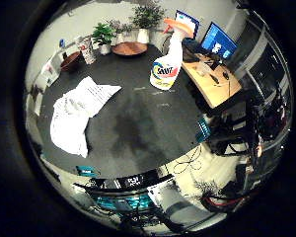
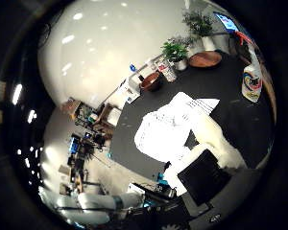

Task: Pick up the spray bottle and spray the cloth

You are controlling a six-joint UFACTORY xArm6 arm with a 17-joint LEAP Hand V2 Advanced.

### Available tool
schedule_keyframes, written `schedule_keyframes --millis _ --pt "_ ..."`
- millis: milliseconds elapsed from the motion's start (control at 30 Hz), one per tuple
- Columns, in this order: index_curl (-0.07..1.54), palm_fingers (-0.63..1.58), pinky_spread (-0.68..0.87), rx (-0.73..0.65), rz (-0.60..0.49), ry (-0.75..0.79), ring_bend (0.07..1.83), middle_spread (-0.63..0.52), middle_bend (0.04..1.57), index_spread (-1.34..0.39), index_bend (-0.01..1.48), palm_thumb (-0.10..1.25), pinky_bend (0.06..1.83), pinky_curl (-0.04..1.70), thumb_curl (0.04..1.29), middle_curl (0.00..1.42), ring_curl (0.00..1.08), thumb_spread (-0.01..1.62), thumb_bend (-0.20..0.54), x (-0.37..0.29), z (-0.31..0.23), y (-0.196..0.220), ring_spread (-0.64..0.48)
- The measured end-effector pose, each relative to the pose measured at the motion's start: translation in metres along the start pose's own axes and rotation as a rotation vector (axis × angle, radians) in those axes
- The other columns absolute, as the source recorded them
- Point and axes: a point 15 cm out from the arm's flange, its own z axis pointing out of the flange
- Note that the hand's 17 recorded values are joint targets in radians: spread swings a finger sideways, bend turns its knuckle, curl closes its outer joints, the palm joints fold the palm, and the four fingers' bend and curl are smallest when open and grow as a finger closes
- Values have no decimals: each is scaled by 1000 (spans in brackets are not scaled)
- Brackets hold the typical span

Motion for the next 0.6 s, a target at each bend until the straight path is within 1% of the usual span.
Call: schedule_keyframes --millis 600 --pt "329 170 666 -2 -6 -3 211 262 187 -44 179 945 708 241 584 283 253 1091 -15 -1 0 1 378"
